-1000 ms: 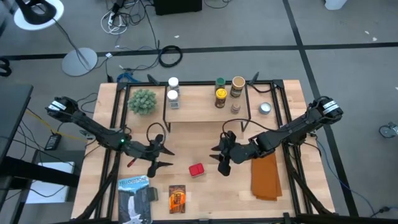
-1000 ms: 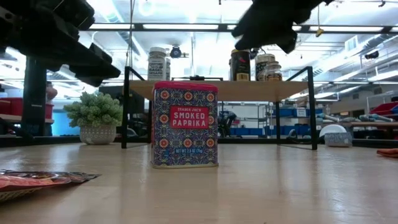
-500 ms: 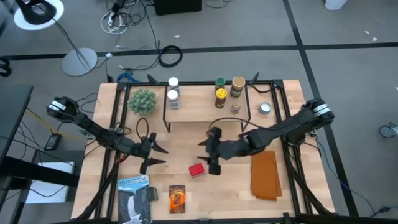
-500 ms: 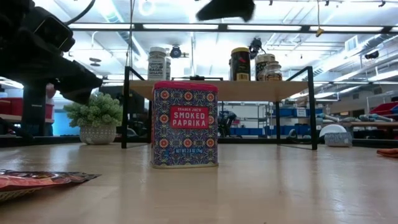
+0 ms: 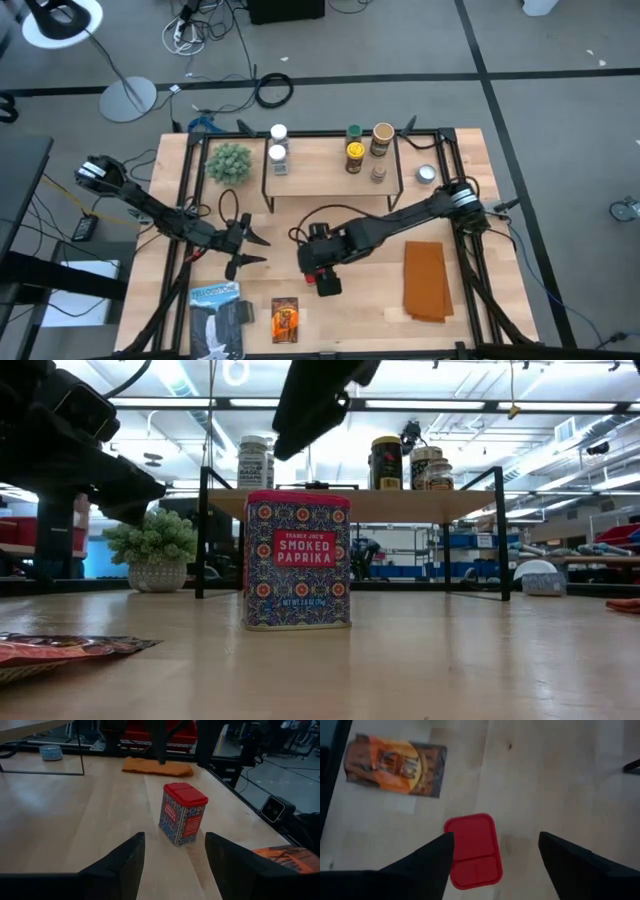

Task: Shelf spices
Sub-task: Put the red seasoning can onto the shelf

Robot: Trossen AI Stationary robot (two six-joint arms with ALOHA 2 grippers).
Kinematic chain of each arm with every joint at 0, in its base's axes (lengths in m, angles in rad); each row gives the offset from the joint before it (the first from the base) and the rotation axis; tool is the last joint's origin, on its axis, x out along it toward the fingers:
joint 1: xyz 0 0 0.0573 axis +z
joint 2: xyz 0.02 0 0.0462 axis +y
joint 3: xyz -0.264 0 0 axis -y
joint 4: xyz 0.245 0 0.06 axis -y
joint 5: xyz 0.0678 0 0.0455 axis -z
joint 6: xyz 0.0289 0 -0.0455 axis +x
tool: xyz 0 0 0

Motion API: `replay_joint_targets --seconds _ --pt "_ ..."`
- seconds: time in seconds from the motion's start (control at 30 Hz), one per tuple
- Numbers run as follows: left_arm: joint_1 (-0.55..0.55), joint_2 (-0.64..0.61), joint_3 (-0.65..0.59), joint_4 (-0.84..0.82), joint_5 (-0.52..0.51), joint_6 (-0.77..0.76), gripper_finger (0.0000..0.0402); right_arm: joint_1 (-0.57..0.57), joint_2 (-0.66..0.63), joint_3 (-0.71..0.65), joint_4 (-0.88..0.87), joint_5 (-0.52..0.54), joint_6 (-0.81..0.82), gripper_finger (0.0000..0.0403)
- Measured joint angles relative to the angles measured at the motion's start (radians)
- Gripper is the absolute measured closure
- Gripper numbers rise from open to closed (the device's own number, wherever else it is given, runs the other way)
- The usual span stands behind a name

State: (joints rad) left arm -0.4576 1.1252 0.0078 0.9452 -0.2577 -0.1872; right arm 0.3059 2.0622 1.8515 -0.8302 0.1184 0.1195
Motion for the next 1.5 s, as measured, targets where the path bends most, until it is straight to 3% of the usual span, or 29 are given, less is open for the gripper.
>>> replay_joint_targets --seconds 0.23,0.43,0.57,0.8,1.13,1.5 --pt "0.0 0.0 0.0 0.002 0.0 0.0 0.0188 -0.001 0.101 0.075 -0.096 -0.048 -0.01 0.0064" --pt "0.0 0.0 0.0 0.004 -0.001 0.0 0.0188 0.007 0.155 0.077 -0.108 -0.078 -0.038 0.0049" --pt "0.0 0.0 0.0 0.006 -0.001 0.0 0.0188 0.01 0.166 0.077 -0.118 -0.044 -0.051 0.0073" --pt "0.0 0.0 -0.001 0.002 -0.004 0.0 0.0188 0.007 0.161 0.078 -0.115 -0.044 -0.049 0.0186" --pt "0.0 0.0 -0.001 0.002 -0.005 0.0 0.0188 -0.011 0.083 0.077 -0.154 -0.057 -0.076 0.0186" --pt "0.0 0.0 -0.001 0.002 -0.005 0.0 0.0188 -0.151 -0.153 0.078 -0.217 0.124 -0.14 0.0184"
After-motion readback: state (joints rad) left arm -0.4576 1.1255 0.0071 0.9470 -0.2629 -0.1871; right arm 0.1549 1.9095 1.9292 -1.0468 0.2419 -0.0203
